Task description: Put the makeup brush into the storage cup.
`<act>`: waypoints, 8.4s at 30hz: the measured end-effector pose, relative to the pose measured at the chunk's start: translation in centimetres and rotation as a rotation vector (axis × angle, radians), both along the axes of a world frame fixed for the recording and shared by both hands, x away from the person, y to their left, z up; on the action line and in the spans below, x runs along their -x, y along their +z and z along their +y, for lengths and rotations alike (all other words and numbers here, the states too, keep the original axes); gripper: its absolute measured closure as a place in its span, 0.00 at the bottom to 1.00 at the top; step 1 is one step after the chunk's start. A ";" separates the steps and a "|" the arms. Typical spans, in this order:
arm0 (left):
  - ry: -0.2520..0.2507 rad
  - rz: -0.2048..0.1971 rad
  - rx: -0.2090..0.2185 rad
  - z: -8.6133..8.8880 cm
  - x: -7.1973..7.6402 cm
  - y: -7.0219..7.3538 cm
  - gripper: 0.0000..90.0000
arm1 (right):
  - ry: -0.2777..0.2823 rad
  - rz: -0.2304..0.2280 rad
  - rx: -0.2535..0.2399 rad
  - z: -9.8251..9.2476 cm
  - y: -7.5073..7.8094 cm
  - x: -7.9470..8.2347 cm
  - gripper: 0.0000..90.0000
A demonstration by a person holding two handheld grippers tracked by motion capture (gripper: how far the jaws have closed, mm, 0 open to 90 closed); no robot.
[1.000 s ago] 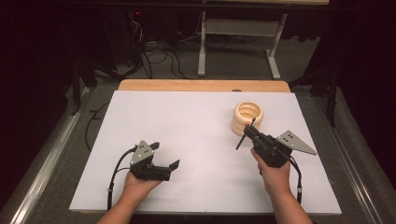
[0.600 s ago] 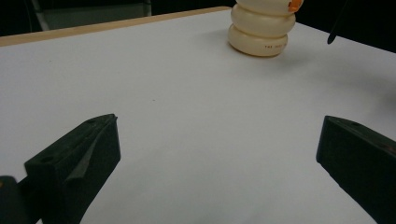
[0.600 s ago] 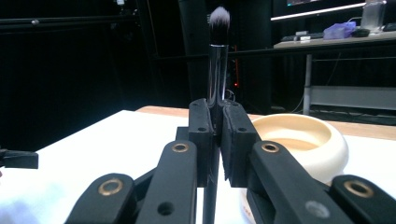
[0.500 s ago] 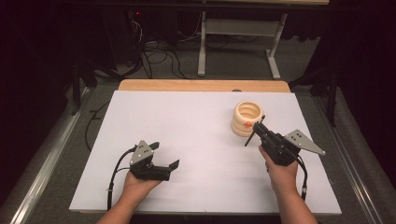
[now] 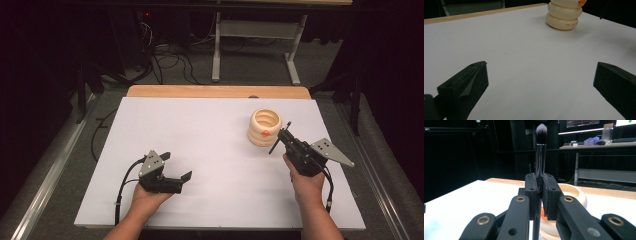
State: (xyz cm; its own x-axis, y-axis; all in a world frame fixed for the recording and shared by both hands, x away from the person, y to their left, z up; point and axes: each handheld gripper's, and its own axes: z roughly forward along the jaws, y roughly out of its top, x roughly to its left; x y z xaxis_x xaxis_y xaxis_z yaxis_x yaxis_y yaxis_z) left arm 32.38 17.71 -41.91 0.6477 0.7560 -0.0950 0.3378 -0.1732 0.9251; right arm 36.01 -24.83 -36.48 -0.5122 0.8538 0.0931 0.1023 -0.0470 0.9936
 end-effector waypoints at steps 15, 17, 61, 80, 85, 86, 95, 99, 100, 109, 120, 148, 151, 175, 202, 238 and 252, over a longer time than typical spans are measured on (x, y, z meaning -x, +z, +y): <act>0.000 -0.003 0.000 0.0 0.0 0.0 0.01 | -0.046 -0.013 0.026 -0.6 0.0 -0.2 0.95; 0.000 -0.003 0.000 0.0 0.0 0.1 0.01 | -0.049 -0.015 0.026 -0.7 0.0 -0.2 0.95; 0.001 -0.004 0.015 0.3 0.2 0.2 0.01 | -0.117 -0.060 0.058 0.1 4.5 -3.8 0.95; 0.002 -0.006 0.020 0.4 0.3 0.3 0.01 | -0.114 -0.079 0.074 1.1 5.8 -5.0 0.95; 0.003 -0.008 0.022 0.4 0.3 0.4 0.01 | -0.114 -0.079 0.078 1.4 5.8 -5.4 0.95; 0.003 -0.009 0.024 0.4 0.3 0.4 0.01 | -0.115 -0.079 0.079 1.5 5.8 -5.5 0.95; 0.005 -0.011 0.025 0.6 0.3 0.5 0.01 | -0.125 -0.061 0.090 1.8 5.5 -6.3 0.95; 0.006 -0.012 0.030 0.6 0.3 0.5 0.01 | -0.126 -0.052 0.096 2.0 5.4 -6.6 0.95; 0.006 -0.012 0.030 0.6 0.3 0.5 0.01 | -0.124 -0.051 0.097 2.0 5.4 -6.7 0.95; 0.006 -0.013 0.030 0.7 0.3 0.5 0.01 | -0.125 -0.035 0.107 2.2 5.0 -7.4 0.95; 0.005 -0.013 0.032 0.7 0.3 0.5 0.01 | -0.122 -0.010 0.122 2.4 4.4 -7.9 0.95; 0.010 -0.013 0.040 0.9 0.3 0.6 0.01 | -0.112 0.044 0.138 2.6 2.6 -8.3 0.95; 0.010 -0.013 0.040 1.0 0.3 0.6 0.01 | -0.113 0.054 0.139 2.6 2.2 -8.3 0.95; 0.009 -0.015 0.039 0.9 0.3 0.6 0.01 | -0.113 0.102 0.159 2.8 0.8 -8.6 0.77; 0.008 -0.016 0.036 0.9 0.3 0.6 0.01 | -0.100 0.131 0.176 2.9 1.2 -8.3 0.59; 0.013 -0.011 0.033 0.9 0.2 0.6 0.01 | 0.016 0.156 0.198 3.8 0.8 -4.1 0.04; -0.007 -0.014 0.012 0.3 0.5 0.6 0.01 | 0.039 0.141 0.221 3.3 -0.3 -0.7 0.01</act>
